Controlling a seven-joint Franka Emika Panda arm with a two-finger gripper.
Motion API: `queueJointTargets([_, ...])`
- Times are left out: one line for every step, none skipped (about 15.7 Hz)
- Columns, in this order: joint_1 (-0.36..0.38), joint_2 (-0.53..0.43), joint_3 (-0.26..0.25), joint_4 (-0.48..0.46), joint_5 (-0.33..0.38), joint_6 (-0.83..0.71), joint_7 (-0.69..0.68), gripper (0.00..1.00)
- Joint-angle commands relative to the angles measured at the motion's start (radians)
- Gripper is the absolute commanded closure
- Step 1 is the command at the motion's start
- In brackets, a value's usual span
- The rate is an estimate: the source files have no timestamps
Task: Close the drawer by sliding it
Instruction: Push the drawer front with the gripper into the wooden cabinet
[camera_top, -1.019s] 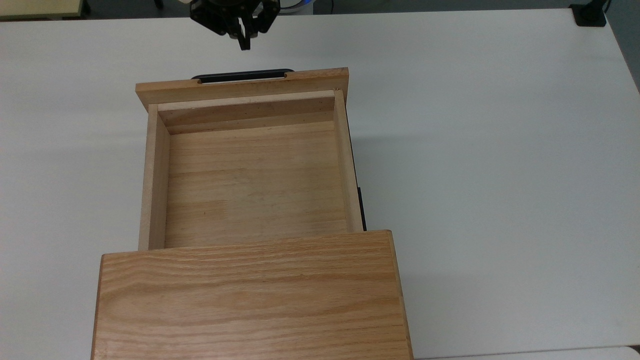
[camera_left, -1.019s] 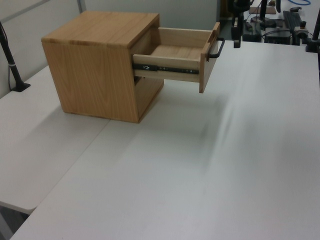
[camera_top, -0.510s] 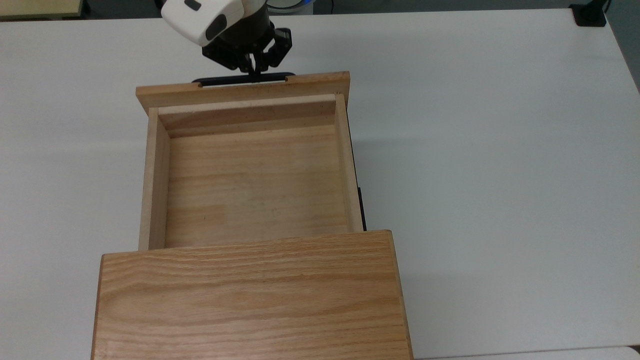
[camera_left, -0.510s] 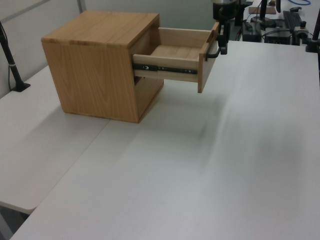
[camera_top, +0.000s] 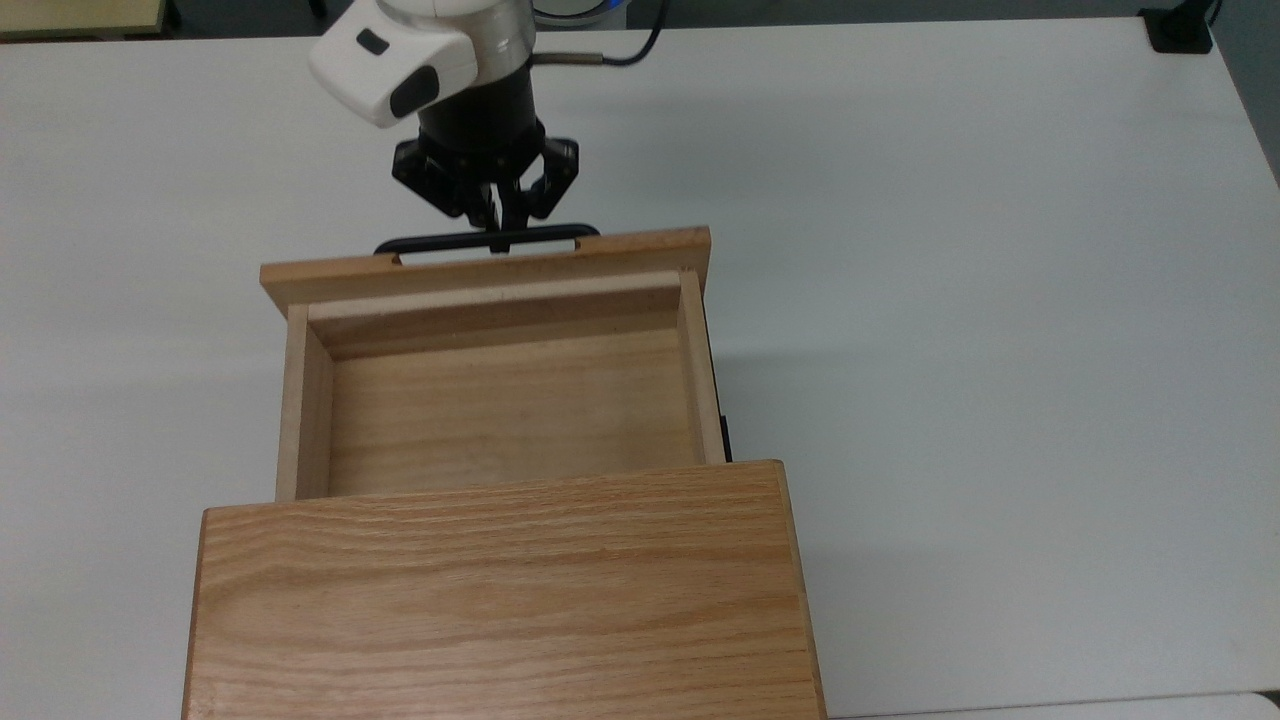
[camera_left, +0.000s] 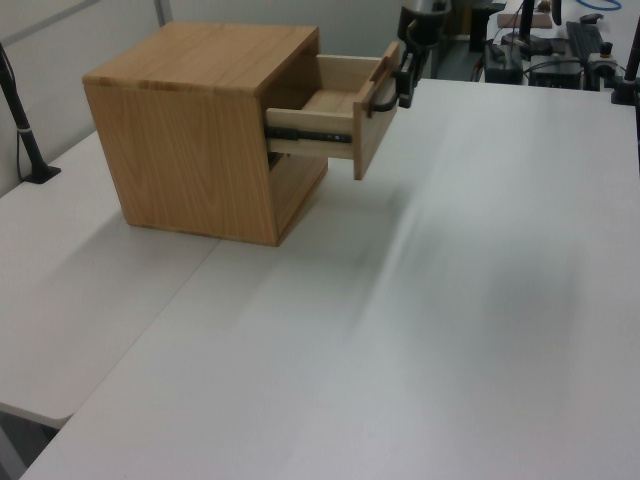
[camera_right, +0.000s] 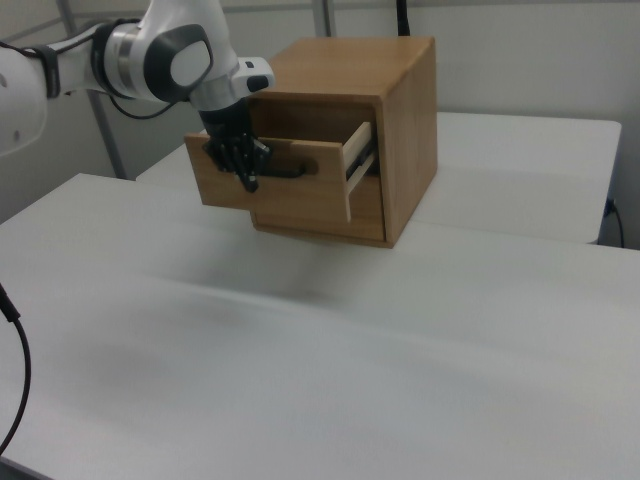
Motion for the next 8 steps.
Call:
queueJointTargets([0.02, 0.131, -0.002, 0.142, 0.013, 0.062, 0.062, 1.0])
queueJointTargets([0.022, 0.162, -0.002, 0.177, 0.013, 0.071, 0.071, 1.0])
queueJointTargets([0.024, 0.186, -0.002, 0.205, 0.013, 0.097, 0.08, 1.0])
queueJointTargets([0.03, 0.206, -0.002, 0.22, 0.013, 0.14, 0.1, 1.0])
queueJointTargets([0.034, 0.217, -0.005, 0.222, 0.013, 0.186, 0.125, 1.0])
queueJointTargets([0.034, 0.229, -0.004, 0.222, 0.013, 0.235, 0.135, 0.99])
queueJointTargets([0.037, 0.245, -0.005, 0.224, 0.013, 0.285, 0.137, 0.99])
queueJointTargets([0.04, 0.263, -0.005, 0.225, 0.013, 0.334, 0.139, 0.99])
